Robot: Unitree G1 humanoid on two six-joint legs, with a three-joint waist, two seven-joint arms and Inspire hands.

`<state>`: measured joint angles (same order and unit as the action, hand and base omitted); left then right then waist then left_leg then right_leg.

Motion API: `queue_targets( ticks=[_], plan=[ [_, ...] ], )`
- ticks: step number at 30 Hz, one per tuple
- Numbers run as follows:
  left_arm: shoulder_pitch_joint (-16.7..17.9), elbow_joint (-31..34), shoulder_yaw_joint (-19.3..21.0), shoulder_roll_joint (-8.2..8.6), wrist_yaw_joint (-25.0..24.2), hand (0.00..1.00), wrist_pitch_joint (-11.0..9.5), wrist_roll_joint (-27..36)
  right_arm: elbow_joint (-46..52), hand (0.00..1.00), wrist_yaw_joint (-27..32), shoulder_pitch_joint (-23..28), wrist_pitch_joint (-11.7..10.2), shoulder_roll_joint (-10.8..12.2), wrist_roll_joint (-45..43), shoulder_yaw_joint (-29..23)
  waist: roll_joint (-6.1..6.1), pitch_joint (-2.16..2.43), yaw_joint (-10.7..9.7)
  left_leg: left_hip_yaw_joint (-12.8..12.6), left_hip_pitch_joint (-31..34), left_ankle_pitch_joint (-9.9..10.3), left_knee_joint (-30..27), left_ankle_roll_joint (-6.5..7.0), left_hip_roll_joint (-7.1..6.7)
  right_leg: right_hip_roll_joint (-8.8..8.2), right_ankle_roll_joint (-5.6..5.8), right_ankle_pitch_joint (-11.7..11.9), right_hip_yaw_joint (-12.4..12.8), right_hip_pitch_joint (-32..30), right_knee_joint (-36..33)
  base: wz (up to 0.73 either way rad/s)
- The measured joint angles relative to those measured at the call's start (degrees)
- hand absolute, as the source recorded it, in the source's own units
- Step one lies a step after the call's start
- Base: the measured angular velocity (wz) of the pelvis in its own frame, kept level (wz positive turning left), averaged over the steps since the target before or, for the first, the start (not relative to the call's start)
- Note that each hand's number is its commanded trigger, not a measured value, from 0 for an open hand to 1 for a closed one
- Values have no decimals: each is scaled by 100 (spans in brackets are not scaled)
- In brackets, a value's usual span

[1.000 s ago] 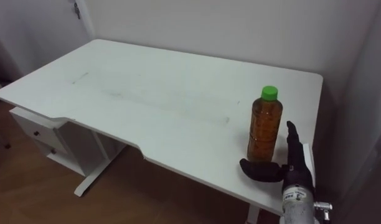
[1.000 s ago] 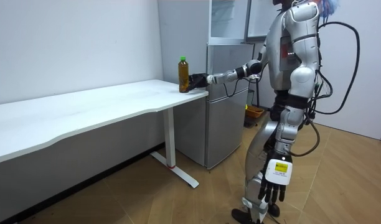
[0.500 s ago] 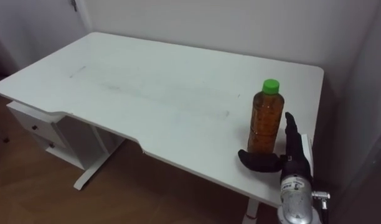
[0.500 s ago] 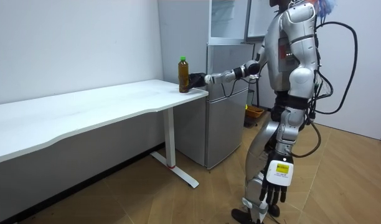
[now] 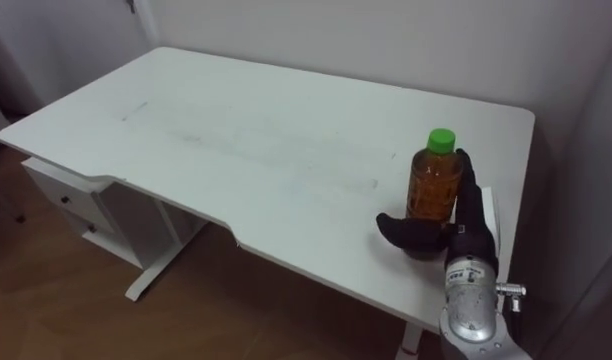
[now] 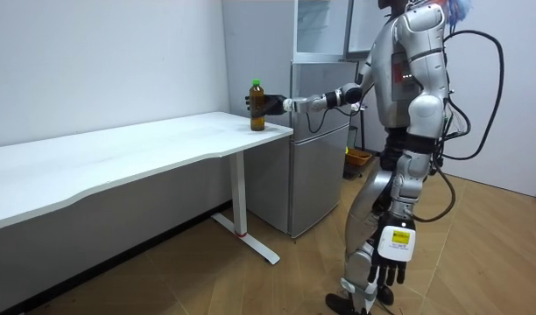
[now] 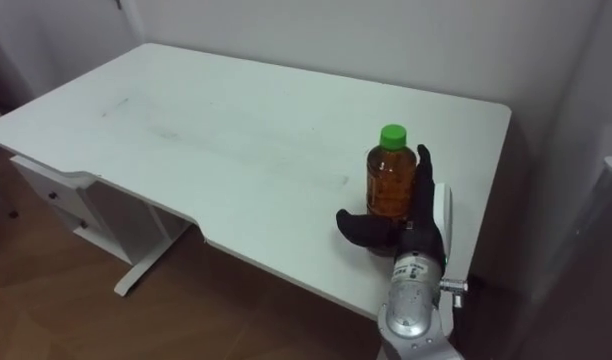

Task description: Put the bottle in the upper fridge

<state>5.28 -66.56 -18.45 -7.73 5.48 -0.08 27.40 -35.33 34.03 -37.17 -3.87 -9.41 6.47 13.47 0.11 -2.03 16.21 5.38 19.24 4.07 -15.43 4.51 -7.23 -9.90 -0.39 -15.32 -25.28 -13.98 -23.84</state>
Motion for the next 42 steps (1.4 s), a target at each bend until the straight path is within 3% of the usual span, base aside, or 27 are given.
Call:
queue_targets(
  ticks=[17, 18, 19, 23, 26, 32, 34, 42],
  plan=[
    [-19, 19, -30, -14, 40, 0, 7, 19, -108, 0, -304, 0, -4, -7, 270, -10, -28, 2, -7, 14, 14, -1, 12, 2, -2, -3, 1, 1, -3, -11, 17, 0],
    [-19, 19, -29, -15, 59, 0, 7, 18, -254, 82, -339, -5, -4, -7, 361, -14, -40, 3, -5, -3, 14, -1, 11, 2, -2, -3, 1, 1, -3, -5, 17, 0],
    [-16, 16, -33, -18, 61, 0, 7, 21, -418, 100, -421, -6, 8, -6, 496, -15, -46, 2, -3, -10, 14, -1, 10, 2, -2, -1, 2, 1, -2, -2, 20, 0],
    [-14, 3, -37, -21, 67, 0, 13, 126, -636, 100, -578, -68, -27, -14, 783, -67, -53, -1, -13, 14, 11, -1, 4, 3, -2, -1, 4, 3, 6, -3, 7, 0],
    [-2, 10, -44, -27, 77, 0, 19, 127, -719, 100, -693, -155, -42, -109, 1560, -247, -61, -6, -14, 19, 4, -2, -3, 3, -2, -2, 3, 2, 7, -1, -4, 0],
    [22, 85, -105, -25, 283, 0, 21, 182, -1266, 100, -1016, -290, -358, -208, 2552, -419, -67, -22, -14, 10, -11, -4, -3, 7, 2, 8, 7, 17, 0, 49, 27, 0],
    [39, 126, -106, -32, 285, 0, 21, 268, -1367, 100, -1242, -297, -439, -266, 2578, -418, -50, -90, -18, 8, -57, 4, -9, 14, 2, 7, 8, 17, -5, 94, 36, 0],
    [42, 146, -94, -23, 259, 0, 15, 301, -1401, 100, -1791, -325, -433, -382, 2591, -461, -47, -94, 8, -37, 5, 6, -29, 20, 12, -2, 3, 21, 27, -2, 2, -2]
  ],
)
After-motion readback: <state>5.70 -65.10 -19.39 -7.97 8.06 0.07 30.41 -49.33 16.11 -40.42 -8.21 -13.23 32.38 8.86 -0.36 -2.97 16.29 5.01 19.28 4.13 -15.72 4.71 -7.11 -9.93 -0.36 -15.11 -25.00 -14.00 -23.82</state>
